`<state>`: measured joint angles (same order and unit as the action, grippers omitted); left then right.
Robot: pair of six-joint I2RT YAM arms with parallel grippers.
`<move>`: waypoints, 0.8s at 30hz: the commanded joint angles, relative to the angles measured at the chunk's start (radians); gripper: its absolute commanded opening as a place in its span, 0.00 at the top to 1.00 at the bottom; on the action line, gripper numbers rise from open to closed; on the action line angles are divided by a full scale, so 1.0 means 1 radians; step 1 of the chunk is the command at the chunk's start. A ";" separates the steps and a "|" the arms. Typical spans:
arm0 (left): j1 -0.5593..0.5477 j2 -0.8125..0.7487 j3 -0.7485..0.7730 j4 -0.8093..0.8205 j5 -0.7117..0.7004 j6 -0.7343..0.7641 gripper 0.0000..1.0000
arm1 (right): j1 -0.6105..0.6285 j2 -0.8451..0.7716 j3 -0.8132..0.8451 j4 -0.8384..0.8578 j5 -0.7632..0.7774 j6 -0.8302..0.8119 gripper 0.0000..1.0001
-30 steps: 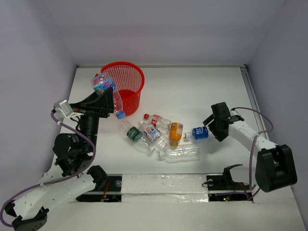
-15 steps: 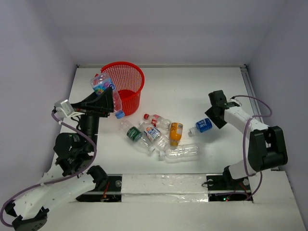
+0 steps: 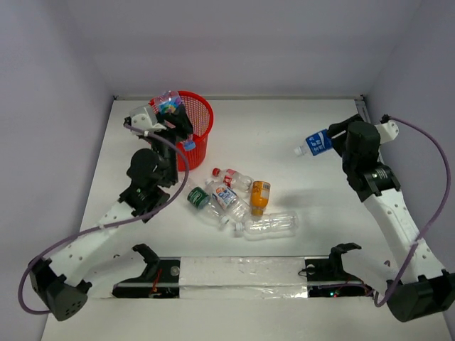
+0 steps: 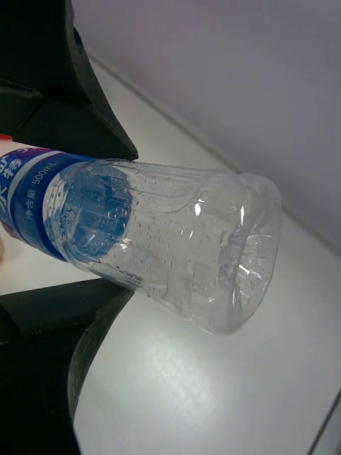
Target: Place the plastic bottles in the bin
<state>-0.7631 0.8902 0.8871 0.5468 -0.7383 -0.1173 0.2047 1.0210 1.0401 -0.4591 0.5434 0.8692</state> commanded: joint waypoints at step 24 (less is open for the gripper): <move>0.360 0.530 0.286 -0.022 0.092 -0.048 0.13 | 0.525 0.238 0.349 0.439 -0.120 -0.416 0.49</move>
<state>-0.4171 1.4384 1.1091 0.5259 -0.6857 -0.1017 0.6895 1.2087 1.2831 -0.1345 0.4362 0.5438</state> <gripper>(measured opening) 0.867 0.680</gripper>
